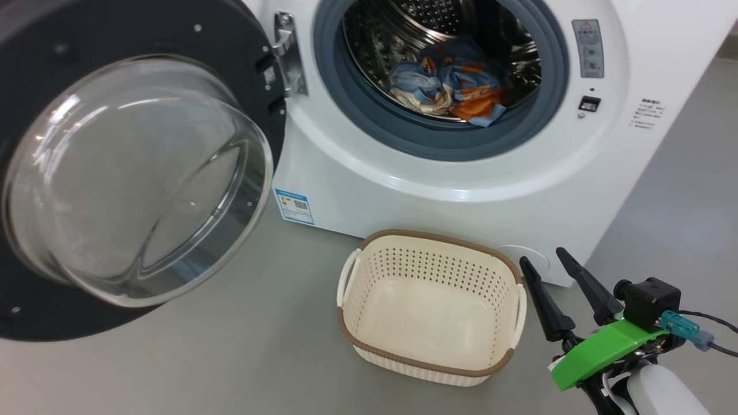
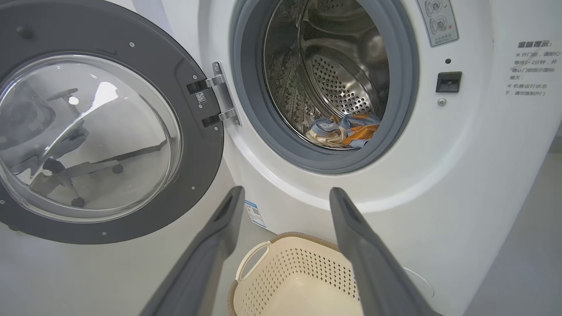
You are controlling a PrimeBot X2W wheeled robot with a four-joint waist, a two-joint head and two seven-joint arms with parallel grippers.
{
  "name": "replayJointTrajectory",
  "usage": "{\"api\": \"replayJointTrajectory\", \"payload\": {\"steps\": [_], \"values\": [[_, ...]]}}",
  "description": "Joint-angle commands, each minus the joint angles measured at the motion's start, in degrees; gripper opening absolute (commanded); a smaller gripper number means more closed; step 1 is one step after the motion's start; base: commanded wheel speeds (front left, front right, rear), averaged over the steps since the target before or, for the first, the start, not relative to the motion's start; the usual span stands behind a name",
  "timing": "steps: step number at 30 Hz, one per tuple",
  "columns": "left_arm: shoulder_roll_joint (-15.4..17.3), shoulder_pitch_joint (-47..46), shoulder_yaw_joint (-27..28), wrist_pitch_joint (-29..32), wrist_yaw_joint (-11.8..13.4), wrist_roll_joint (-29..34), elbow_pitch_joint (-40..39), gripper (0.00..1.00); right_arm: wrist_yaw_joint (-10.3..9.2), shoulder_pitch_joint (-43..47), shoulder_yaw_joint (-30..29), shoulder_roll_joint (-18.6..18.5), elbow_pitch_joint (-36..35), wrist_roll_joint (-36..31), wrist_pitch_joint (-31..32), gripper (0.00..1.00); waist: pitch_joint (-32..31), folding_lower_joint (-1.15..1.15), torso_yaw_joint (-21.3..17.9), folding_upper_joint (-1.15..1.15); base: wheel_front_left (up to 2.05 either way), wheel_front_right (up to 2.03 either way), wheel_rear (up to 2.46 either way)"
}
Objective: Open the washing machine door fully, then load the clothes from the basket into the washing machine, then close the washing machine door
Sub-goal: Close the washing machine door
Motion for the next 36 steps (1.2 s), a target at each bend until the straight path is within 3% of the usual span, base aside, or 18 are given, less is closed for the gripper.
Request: {"api": "replayJointTrajectory", "payload": {"steps": [1, 5, 12, 36], "values": [[4.62, -2.03, 2.22, 0.71, -0.56, -1.96, 3.1, 0.0, 0.12, -1.39, 1.5, -0.86, -1.14, 0.0, -0.28, 1.0, 0.91, 0.0, -1.18, 0.0, 0.0, 0.0, 0.0], [7.29, -2.32, 4.77, 0.51, -0.82, -4.37, 13.38, 0.0, 0.12, -1.88, 1.88, -2.12, -1.15, 0.04, -0.28, 1.0, 1.81, 0.0, -2.43, 0.0, 0.0, 0.0, 0.0], [9.16, -1.75, 4.23, 2.08, -1.03, -5.53, 22.56, 0.0, 0.12, -2.65, 2.11, -3.21, -1.7, -0.01, 0.1, 1.0, 3.46, 0.0, -3.6, 0.0, 0.0, 0.0, 0.0], [8.93, 0.45, 0.57, 4.69, -1.07, -9.25, 28.53, 0.0, 0.12, -3.54, 0.74, -3.58, -2.82, -0.59, 1.49, 1.0, 5.54, 0.0, -4.71, 0.0, 0.0, 0.0, 0.0]]}}
